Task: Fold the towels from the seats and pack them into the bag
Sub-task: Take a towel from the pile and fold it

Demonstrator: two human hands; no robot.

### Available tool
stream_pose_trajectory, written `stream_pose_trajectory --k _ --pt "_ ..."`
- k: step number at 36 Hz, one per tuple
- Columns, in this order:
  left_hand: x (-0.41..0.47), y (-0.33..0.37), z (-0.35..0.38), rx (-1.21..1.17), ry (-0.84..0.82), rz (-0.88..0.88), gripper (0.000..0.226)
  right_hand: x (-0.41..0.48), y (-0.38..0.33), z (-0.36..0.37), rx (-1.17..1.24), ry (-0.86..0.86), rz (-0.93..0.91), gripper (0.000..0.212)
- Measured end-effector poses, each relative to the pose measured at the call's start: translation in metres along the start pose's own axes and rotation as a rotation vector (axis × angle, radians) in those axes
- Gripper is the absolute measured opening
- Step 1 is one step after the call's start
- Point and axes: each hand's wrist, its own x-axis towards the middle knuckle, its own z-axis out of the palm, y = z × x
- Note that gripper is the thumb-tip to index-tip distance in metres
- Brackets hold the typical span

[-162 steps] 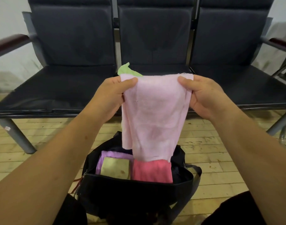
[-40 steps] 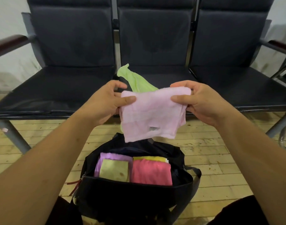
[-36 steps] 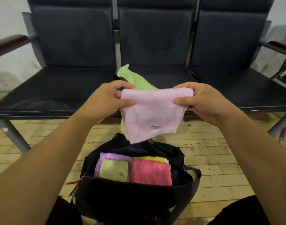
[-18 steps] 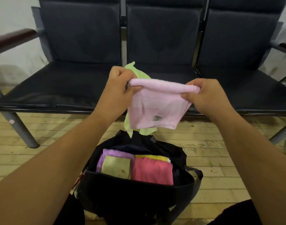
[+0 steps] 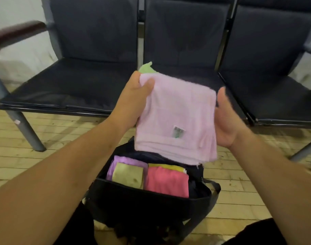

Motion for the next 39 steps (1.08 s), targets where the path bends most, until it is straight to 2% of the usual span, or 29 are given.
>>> stream_pose_trajectory --k 1,3,5,6,9,13,19,23,26,28,29,31,33,34,36,39 --pt "0.001 -0.003 0.000 0.006 -0.007 -0.022 0.011 0.003 0.008 -0.002 0.001 -0.029 0.053 0.074" --pt "0.001 -0.010 -0.002 0.018 -0.019 -0.081 0.015 0.011 0.021 -0.003 -0.027 -0.023 0.115 0.057" --pt "0.001 -0.015 -0.006 -0.060 -0.038 -0.176 0.018 0.016 0.028 0.000 -0.058 0.016 0.126 0.040" --pt "0.001 -0.017 -0.008 -0.098 -0.056 -0.221 0.020 0.018 0.030 0.001 -0.059 0.047 0.115 0.039" --pt "0.000 -0.033 -0.010 -0.037 -0.120 -0.263 0.023 0.024 0.039 -0.009 -0.009 0.129 0.114 0.046" --pt "-0.011 -0.073 -0.003 0.147 -0.188 -0.256 0.029 0.020 0.058 -0.030 -0.074 0.191 0.117 0.061" --pt "-0.028 -0.131 0.000 0.250 -0.344 -0.273 0.014 0.009 0.086 -0.047 -0.137 0.263 0.129 0.040" --pt "-0.037 -0.162 0.004 0.165 -0.447 -0.372 0.008 0.010 0.097 -0.060 -0.229 0.304 0.162 0.039" --pt "-0.044 -0.182 0.011 0.100 -0.464 -0.442 0.005 0.016 0.107 -0.064 -0.227 0.354 0.191 0.040" --pt "-0.048 -0.197 0.012 0.053 -0.450 -0.513 0.010 0.022 0.117 -0.065 -0.199 0.365 0.224 0.038" --pt "-0.050 -0.207 0.012 0.051 -0.446 -0.552 0.019 0.025 0.123 -0.066 -0.184 0.377 0.241 0.038" --pt "-0.056 -0.225 0.011 0.162 -0.511 -0.625 0.048 0.031 0.132 -0.068 -0.184 0.410 0.259 0.043" --pt "-0.064 -0.237 0.009 0.515 -0.702 -0.593 0.066 0.037 0.140 -0.074 -0.208 0.426 0.258 0.055" --pt "-0.069 -0.244 0.008 0.664 -0.801 -0.549 0.063 0.039 0.144 -0.078 -0.215 0.431 0.259 0.059" --pt "-0.079 -0.256 0.008 0.763 -0.938 -0.492 0.050 0.040 0.148 -0.082 -0.211 0.447 0.280 0.057" --pt "-0.090 -0.272 0.014 0.832 -1.061 -0.488 0.062 0.039 0.152 -0.088 -0.174 0.506 0.293 0.033"
